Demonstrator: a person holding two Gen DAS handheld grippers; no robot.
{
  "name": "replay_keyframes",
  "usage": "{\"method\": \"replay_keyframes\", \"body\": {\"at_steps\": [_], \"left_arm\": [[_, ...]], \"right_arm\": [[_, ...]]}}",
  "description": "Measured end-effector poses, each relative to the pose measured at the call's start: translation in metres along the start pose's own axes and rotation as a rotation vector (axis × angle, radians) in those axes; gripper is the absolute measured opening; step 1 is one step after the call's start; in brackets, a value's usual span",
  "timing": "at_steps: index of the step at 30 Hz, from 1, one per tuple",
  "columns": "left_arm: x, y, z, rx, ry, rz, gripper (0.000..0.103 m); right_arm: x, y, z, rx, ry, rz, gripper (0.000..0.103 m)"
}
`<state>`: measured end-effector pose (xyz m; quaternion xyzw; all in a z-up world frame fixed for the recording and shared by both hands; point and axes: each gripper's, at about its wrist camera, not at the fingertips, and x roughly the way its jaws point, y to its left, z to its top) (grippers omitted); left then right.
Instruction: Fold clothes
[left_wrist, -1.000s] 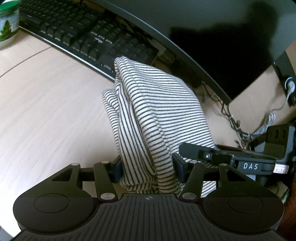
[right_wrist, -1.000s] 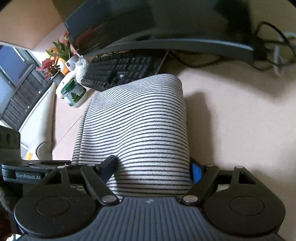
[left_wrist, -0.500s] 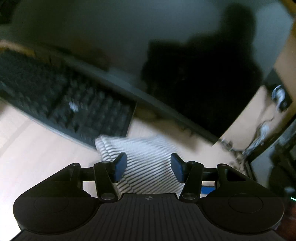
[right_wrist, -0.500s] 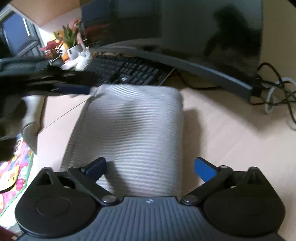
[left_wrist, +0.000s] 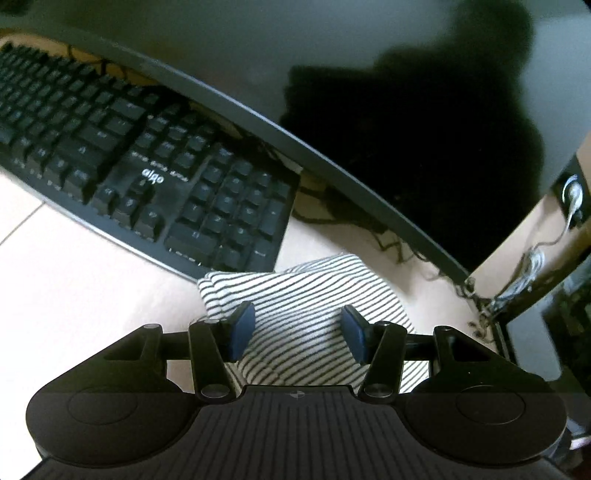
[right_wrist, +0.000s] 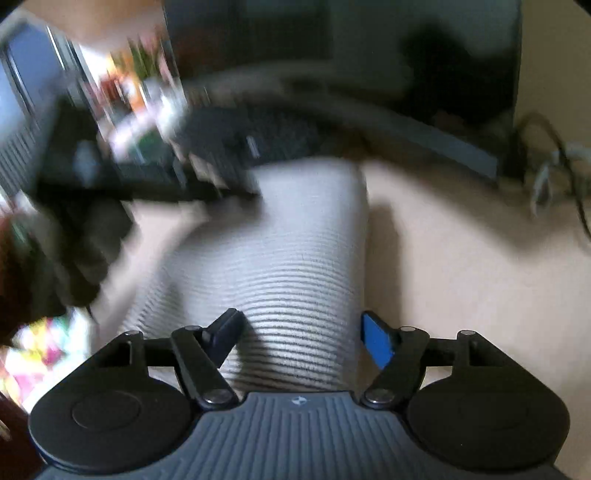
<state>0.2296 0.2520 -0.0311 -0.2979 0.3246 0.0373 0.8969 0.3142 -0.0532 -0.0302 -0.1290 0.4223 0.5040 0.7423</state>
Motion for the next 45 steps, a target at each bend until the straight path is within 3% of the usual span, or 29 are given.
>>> {"method": "replay_keyframes", "body": {"at_steps": [3,4,7,10,11,13,14,17,21,22,24,25,27,29,31,33,34,36,39,42,45], "left_arm": [[0.002,0.001,0.001,-0.001,-0.001,-0.008,0.057],[0.002,0.002,0.001,-0.005,-0.002,-0.012,0.057],[0.002,0.006,0.001,-0.024,-0.008,-0.023,0.057],[0.002,0.009,0.0,-0.047,-0.021,-0.032,0.057],[0.002,0.01,0.0,-0.059,-0.026,-0.036,0.057],[0.0,0.012,-0.001,-0.078,-0.032,-0.041,0.057],[-0.002,0.012,-0.001,-0.083,-0.037,-0.04,0.057],[-0.011,0.009,-0.004,-0.085,-0.061,-0.029,0.057],[-0.037,0.002,-0.017,-0.113,-0.108,-0.012,0.063],[-0.045,0.0,-0.021,-0.119,-0.117,-0.006,0.067],[-0.059,-0.008,-0.034,-0.133,-0.113,0.008,0.085],[-0.063,-0.011,-0.042,-0.144,-0.094,-0.003,0.086],[-0.067,-0.018,-0.059,-0.153,-0.049,-0.031,0.086],[-0.065,-0.025,-0.073,-0.129,-0.002,-0.038,0.085],[-0.061,-0.031,-0.084,-0.086,0.04,-0.026,0.072],[-0.058,-0.03,-0.086,-0.057,0.047,-0.03,0.061],[-0.06,-0.025,-0.083,-0.082,0.034,-0.074,0.059],[-0.063,-0.017,-0.076,-0.13,0.009,-0.155,0.056],[-0.052,-0.015,-0.08,-0.138,0.024,-0.096,0.055],[-0.043,-0.014,-0.093,-0.126,0.043,-0.031,0.056],[-0.045,-0.025,-0.103,-0.095,0.021,0.028,0.056]], "right_arm": [[-0.005,0.008,-0.001,-0.02,-0.016,-0.016,0.075],[-0.008,0.013,0.002,-0.048,-0.032,-0.04,0.081],[-0.023,0.034,0.013,-0.137,-0.139,-0.141,0.086],[-0.034,0.054,0.015,-0.244,-0.244,-0.127,0.087],[-0.031,0.061,0.014,-0.279,-0.245,-0.1,0.091],[-0.008,0.072,0.003,-0.332,-0.161,-0.066,0.093],[0.003,0.078,-0.006,-0.369,-0.136,-0.086,0.098],[0.017,0.089,-0.028,-0.481,-0.165,-0.155,0.103],[0.002,0.08,-0.017,-0.4,-0.126,-0.119,0.103],[-0.004,0.077,-0.014,-0.367,-0.117,-0.108,0.103],[-0.012,0.066,-0.007,-0.239,-0.111,-0.087,0.103],[-0.019,0.055,-0.006,-0.141,-0.11,-0.075,0.103],[-0.029,0.029,-0.01,0.062,-0.116,-0.059,0.1],[-0.033,0.004,-0.023,0.241,-0.121,-0.051,0.087],[-0.022,-0.006,-0.033,0.331,-0.105,-0.066,0.081],[-0.012,-0.004,-0.039,0.353,-0.099,-0.052,0.076],[-0.013,0.002,-0.037,0.331,-0.111,-0.053,0.068],[-0.024,0.018,-0.026,0.258,-0.159,-0.079,0.065],[-0.04,0.023,-0.016,0.206,-0.21,-0.099,0.065],[-0.03,0.018,-0.02,0.159,-0.164,-0.143,0.065],[-0.021,0.011,-0.029,0.125,-0.14,-0.156,0.074]]}}
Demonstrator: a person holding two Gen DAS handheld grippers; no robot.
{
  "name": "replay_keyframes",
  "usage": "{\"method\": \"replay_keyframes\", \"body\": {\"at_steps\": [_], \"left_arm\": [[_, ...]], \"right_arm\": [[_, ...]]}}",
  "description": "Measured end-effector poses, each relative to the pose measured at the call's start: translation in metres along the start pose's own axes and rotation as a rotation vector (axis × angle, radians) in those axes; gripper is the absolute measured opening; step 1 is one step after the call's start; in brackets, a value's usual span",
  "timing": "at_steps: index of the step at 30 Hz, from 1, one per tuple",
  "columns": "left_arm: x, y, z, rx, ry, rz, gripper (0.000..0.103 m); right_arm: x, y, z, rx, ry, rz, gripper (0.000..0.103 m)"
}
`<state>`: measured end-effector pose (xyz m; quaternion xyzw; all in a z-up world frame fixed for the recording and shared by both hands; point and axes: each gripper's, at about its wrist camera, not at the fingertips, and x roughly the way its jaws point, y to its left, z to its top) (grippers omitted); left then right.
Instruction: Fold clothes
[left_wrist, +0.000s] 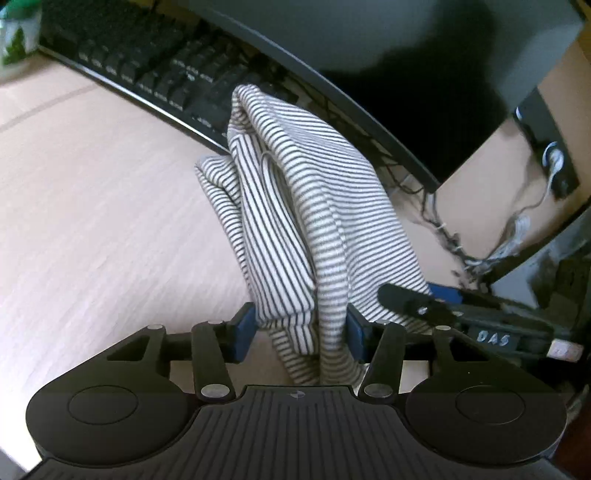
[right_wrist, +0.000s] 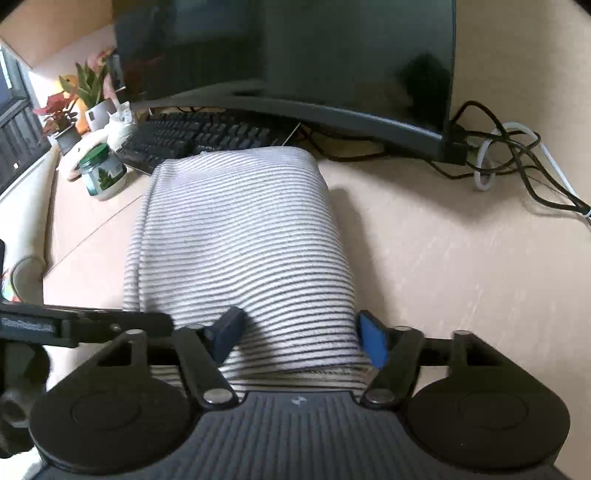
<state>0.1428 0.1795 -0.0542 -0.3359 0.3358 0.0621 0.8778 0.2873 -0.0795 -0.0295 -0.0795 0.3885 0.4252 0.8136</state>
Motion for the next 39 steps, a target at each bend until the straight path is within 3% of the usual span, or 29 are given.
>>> {"method": "replay_keyframes", "body": {"at_steps": [4,6,8,13,18,21,23,26,28,33,39], "left_arm": [[-0.003,-0.017,-0.009,-0.026,-0.022,0.067,0.055],[-0.004,-0.03,-0.015,0.012,-0.021,0.1,0.053],[-0.003,-0.046,-0.022,0.057,-0.016,0.146,0.051],[-0.014,-0.082,-0.051,0.076,-0.049,0.255,0.057],[-0.042,-0.113,-0.09,0.018,-0.187,0.398,0.097],[-0.053,-0.134,-0.117,-0.001,-0.256,0.485,0.102],[-0.056,-0.143,-0.131,-0.031,-0.285,0.523,0.103],[-0.052,-0.148,-0.144,-0.082,-0.281,0.546,0.103],[-0.047,-0.151,-0.15,-0.094,-0.276,0.564,0.103],[-0.045,-0.172,-0.163,-0.02,-0.27,0.629,0.103],[-0.05,-0.176,-0.167,-0.03,-0.289,0.638,0.103]], "right_arm": [[0.002,-0.009,-0.004,-0.031,0.006,0.005,0.086],[-0.007,-0.013,-0.009,-0.065,-0.007,0.013,0.09],[-0.018,-0.017,-0.018,-0.118,-0.029,0.011,0.102],[-0.019,-0.02,-0.026,-0.182,-0.062,0.002,0.103],[-0.032,-0.035,-0.039,-0.219,-0.064,0.016,0.103],[-0.026,-0.05,-0.051,-0.229,0.008,0.023,0.103],[-0.023,-0.057,-0.06,-0.258,0.027,0.01,0.103],[-0.027,-0.062,-0.07,-0.32,-0.073,0.019,0.103],[-0.025,-0.067,-0.068,-0.302,-0.078,0.043,0.103],[-0.023,-0.07,-0.065,-0.305,-0.078,0.043,0.103],[-0.021,-0.071,-0.067,-0.305,-0.077,0.043,0.103]]}}
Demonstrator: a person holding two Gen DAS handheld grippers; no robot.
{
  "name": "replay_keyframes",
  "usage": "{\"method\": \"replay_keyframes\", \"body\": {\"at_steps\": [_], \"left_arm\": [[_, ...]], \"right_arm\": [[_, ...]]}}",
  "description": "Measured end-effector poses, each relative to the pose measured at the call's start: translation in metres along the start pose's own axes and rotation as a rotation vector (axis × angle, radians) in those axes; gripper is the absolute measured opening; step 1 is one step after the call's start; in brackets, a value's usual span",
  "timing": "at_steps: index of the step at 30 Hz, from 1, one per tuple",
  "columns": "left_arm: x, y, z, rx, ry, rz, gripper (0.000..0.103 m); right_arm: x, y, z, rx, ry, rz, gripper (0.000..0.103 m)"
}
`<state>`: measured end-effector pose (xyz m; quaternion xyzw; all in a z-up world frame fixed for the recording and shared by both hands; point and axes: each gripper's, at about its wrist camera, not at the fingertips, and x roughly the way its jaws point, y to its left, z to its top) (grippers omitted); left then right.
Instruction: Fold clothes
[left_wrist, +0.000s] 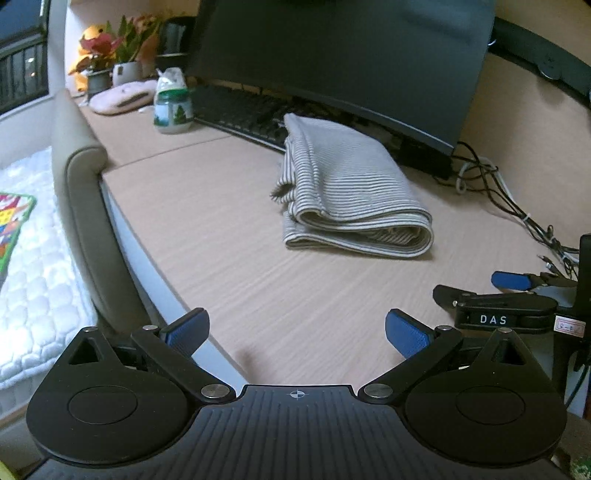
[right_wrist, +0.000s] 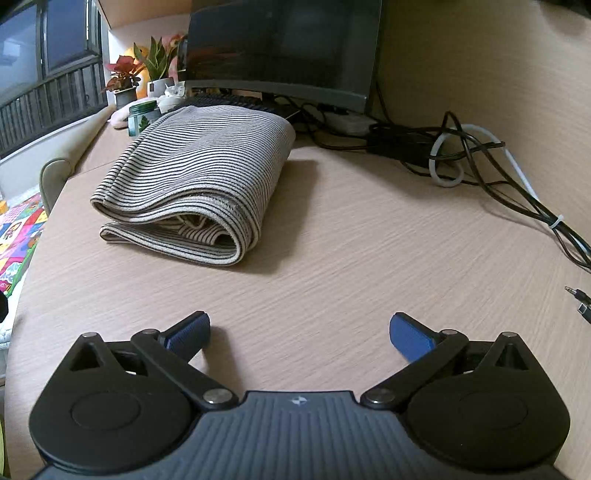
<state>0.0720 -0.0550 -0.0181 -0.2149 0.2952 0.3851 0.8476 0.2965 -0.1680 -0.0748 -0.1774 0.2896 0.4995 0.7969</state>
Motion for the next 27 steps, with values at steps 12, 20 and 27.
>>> {"method": "replay_keyframes", "body": {"at_steps": [12,20,27], "left_arm": [[-0.006,-0.001,0.001,-0.012,-0.007,-0.013,0.103],[-0.009,0.001,0.003,-0.039,-0.046,0.028,0.103],[-0.007,0.002,0.002,-0.04,-0.025,0.023,0.103]], "right_arm": [[-0.001,0.0,-0.001,0.001,0.001,-0.002,0.103],[-0.001,0.0,-0.001,0.002,0.001,-0.003,0.103],[-0.001,0.001,-0.001,0.002,0.001,-0.003,0.103]]}}
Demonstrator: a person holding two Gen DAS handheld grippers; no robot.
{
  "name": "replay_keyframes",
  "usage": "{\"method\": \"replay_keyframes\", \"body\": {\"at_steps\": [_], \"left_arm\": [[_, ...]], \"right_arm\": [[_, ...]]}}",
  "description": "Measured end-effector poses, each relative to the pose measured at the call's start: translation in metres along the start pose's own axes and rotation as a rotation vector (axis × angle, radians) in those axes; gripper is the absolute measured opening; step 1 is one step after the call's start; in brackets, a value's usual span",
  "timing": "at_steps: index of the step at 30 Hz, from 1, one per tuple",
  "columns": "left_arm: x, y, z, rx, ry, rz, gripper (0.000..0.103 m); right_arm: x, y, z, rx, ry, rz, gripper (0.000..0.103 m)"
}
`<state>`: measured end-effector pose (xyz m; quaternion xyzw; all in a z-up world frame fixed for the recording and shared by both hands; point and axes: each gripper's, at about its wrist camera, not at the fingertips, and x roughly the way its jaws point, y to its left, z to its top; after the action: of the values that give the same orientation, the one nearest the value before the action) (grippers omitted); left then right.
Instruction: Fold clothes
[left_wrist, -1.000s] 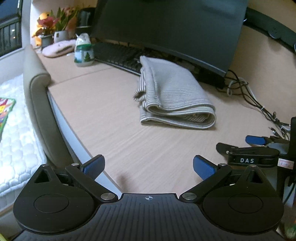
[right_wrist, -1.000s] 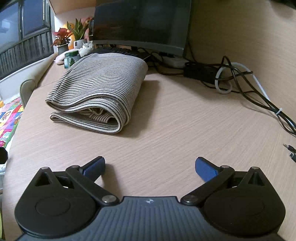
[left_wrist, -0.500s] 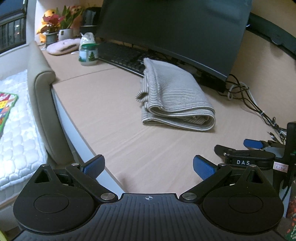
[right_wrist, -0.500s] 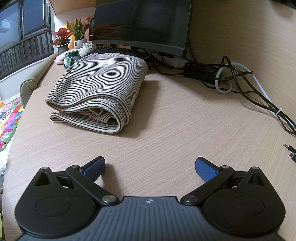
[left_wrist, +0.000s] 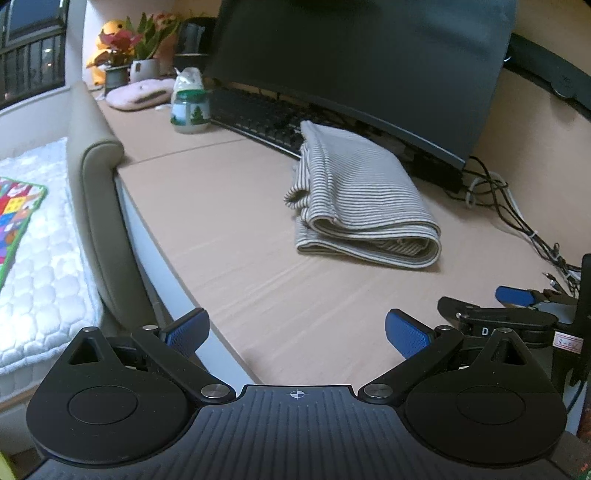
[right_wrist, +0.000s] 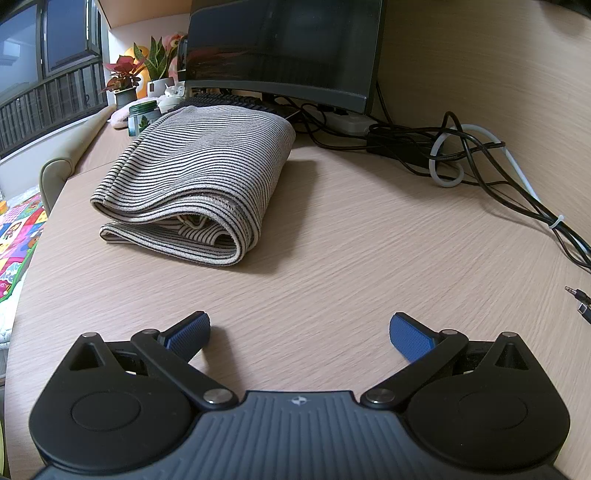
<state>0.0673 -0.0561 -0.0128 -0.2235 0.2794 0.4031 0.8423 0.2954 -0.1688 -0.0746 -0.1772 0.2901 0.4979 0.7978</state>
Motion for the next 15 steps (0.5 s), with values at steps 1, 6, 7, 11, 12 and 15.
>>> {"method": "replay_keyframes", "body": {"at_steps": [1,6,7,11,12,15], "left_arm": [[-0.0002,-0.0003,-0.0002,0.002,0.0,0.0,0.103],[-0.0014,-0.0003,-0.0007,-0.005,0.003,-0.002,0.103],[-0.0015,-0.0001,-0.0006,-0.006,0.003,-0.002,0.103],[-0.0021,0.0001,0.0,-0.001,-0.001,0.003,0.103],[-0.0019,0.0001,0.0003,0.0,0.0,0.004,0.103],[-0.0023,0.001,0.0001,-0.005,0.0,0.007,0.103]], "right_arm": [[0.0,0.0,0.0,0.0,0.0,0.0,0.103],[0.0001,0.0002,0.0001,0.0,0.0,0.0,0.103],[0.0001,0.0002,0.0001,0.0,0.0,-0.001,0.103],[0.0002,0.0002,0.0001,0.0,0.0,0.0,0.103],[0.0002,0.0002,0.0001,0.0,0.0,0.0,0.103],[0.0002,0.0002,0.0001,0.0,0.0,0.0,0.103]]}}
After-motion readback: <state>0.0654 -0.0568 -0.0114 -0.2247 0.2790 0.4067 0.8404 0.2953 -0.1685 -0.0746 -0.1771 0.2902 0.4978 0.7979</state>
